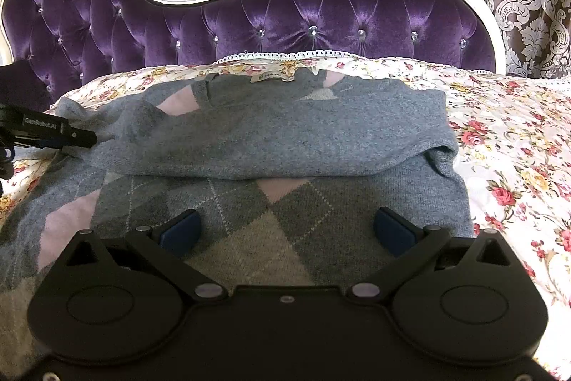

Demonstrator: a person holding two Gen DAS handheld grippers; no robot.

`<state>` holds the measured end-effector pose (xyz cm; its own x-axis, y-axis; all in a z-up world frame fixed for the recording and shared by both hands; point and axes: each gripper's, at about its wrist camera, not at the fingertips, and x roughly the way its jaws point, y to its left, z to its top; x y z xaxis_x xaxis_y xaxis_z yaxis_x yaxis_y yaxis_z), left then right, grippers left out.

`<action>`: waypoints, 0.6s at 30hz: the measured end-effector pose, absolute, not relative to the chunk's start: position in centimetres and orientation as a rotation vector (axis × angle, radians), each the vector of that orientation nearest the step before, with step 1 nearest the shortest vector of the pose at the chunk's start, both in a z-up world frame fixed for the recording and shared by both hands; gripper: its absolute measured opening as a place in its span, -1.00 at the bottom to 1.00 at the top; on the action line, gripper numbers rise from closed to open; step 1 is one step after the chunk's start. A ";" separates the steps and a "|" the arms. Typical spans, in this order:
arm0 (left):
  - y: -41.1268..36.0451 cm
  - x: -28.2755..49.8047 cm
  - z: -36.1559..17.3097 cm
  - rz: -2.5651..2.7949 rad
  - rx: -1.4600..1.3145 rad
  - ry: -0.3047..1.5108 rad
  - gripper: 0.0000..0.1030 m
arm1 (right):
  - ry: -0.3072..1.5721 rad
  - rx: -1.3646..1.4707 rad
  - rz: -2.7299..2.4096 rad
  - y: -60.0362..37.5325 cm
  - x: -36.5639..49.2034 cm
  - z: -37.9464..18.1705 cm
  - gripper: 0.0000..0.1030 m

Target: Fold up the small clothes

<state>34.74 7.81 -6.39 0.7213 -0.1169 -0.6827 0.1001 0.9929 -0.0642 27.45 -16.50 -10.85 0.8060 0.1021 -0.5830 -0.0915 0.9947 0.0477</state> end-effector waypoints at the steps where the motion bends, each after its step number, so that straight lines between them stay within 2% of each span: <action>1: 7.6 34.9 -6.4 -0.118 -0.007 0.756 -0.15 | 0.625 0.017 0.104 -16.5 27.5 -10.9 1.00; 2: 7.4 35.0 -6.3 -0.118 0.009 0.753 -0.60 | 0.625 0.017 0.104 -16.5 27.5 -10.9 1.00; 3: 7.3 35.0 -6.2 -0.127 0.012 0.746 -0.90 | 0.625 0.018 0.104 -16.5 27.4 -10.9 1.00; 9: 8.4 32.7 -4.5 -0.105 -0.095 0.664 -0.90 | 0.625 0.018 0.104 -16.5 27.5 -10.9 1.00; 13: 9.7 32.3 -5.1 -0.108 -0.147 0.729 -0.89 | 0.625 0.018 0.104 -16.5 27.4 -10.9 1.00; 16: 9.5 32.6 -5.9 -0.101 -0.118 0.760 -0.78 | 0.625 0.018 0.104 -16.5 27.4 -10.9 1.00; 17: 9.4 32.6 -6.2 -0.097 -0.107 0.769 -0.54 | 0.626 0.017 0.104 -16.6 27.5 -10.9 1.00; 18: 9.4 32.5 -6.4 -0.101 -0.099 0.768 -0.40 | 0.626 0.017 0.105 -16.6 27.4 -10.8 1.00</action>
<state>32.49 9.37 -6.38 0.7148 -0.1276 -0.6876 0.0553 0.9905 -0.1263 27.40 -16.56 -10.83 0.8054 0.1030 -0.5837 -0.0924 0.9946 0.0480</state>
